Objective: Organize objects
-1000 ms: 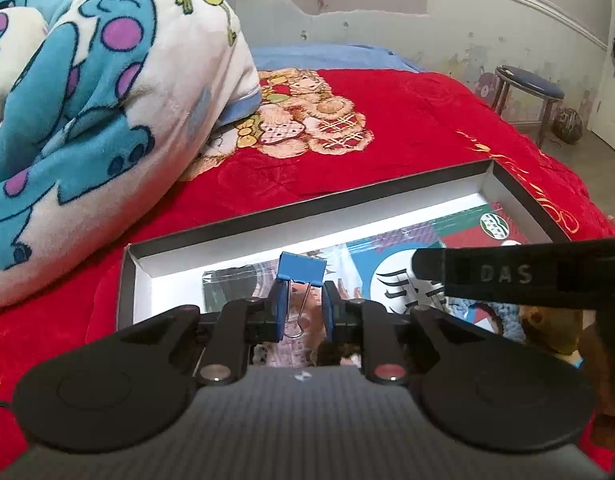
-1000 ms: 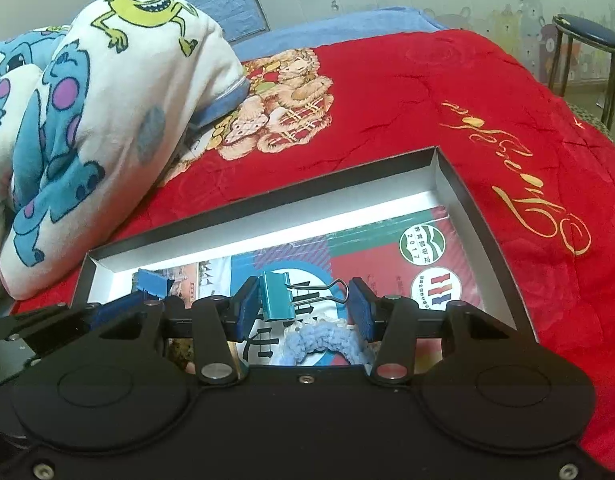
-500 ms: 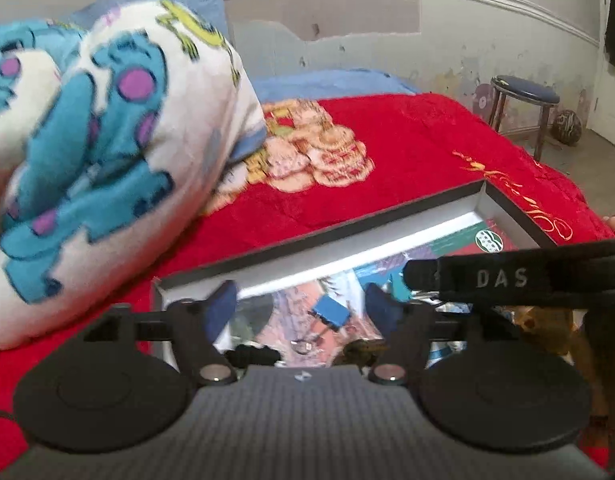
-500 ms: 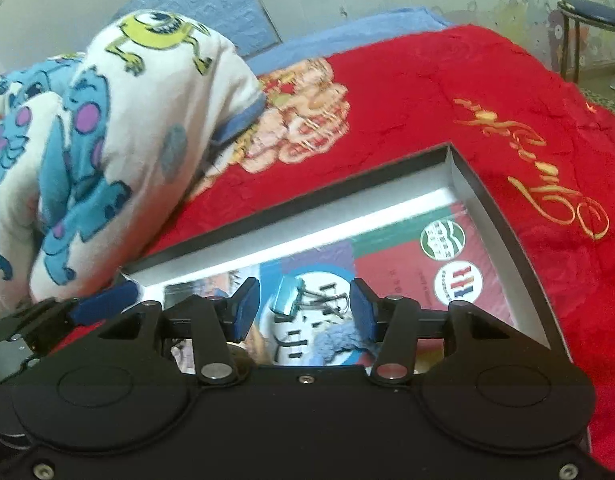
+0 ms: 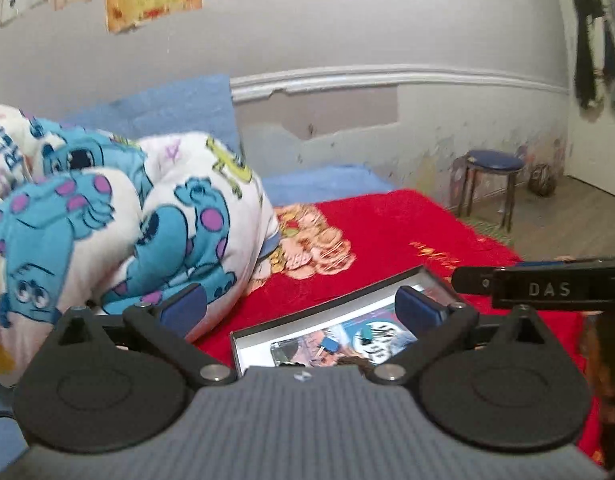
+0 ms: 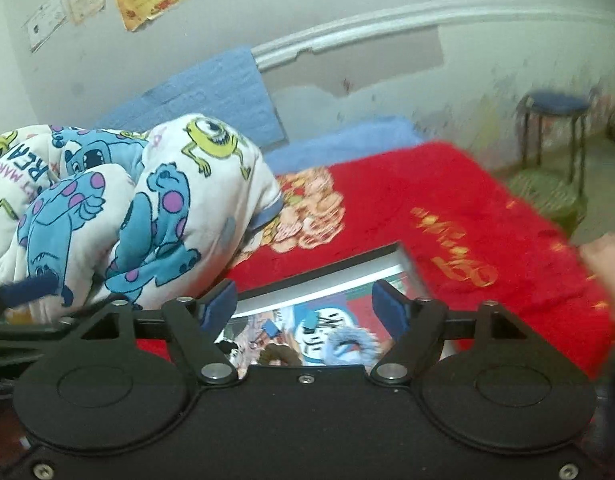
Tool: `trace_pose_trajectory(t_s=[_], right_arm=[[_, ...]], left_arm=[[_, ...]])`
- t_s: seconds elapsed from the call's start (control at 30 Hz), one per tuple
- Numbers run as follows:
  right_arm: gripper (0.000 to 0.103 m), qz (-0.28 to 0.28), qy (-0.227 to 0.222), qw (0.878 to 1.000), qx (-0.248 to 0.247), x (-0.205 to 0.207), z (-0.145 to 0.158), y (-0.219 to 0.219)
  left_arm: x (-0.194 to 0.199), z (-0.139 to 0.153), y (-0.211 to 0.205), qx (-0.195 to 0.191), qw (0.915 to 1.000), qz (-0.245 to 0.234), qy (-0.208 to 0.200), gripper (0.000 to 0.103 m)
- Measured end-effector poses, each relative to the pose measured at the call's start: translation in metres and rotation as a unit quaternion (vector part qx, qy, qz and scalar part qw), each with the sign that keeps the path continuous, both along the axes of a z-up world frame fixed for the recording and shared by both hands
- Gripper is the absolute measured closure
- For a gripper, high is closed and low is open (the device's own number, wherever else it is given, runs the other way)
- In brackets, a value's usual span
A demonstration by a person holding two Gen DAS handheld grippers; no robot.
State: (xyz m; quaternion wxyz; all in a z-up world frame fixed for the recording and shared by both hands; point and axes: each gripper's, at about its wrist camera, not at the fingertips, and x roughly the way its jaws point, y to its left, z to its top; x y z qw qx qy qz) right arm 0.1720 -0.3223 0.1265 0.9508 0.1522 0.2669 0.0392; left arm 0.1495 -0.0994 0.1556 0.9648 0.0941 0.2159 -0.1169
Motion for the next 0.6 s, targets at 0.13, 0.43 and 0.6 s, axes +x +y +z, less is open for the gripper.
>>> trace_pose_trajectory(t_s=[0.13, 0.43, 0.6], right_arm=[[0.021, -0.007, -0.016, 1.000, -0.024, -0.045, 0.030, 0.000], [0.012, 0.012, -0.050, 0.998, -0.033, -0.134, 0.079, 0.010], [0.012, 0.023, -0.051, 0.997, -0.054, -0.174, 0.081, 0.018]], left_arm=[[-0.051, 0.018, 0.001, -0.011, 0.9996, -0.002, -0.028, 0.000], [-0.123, 0.013, 0.035, -0.081, 0.9953, 0.053, -0.002, 0.000], [-0.121, -0.025, 0.053, -0.080, 0.9931, 0.071, 0.049, 0.000]])
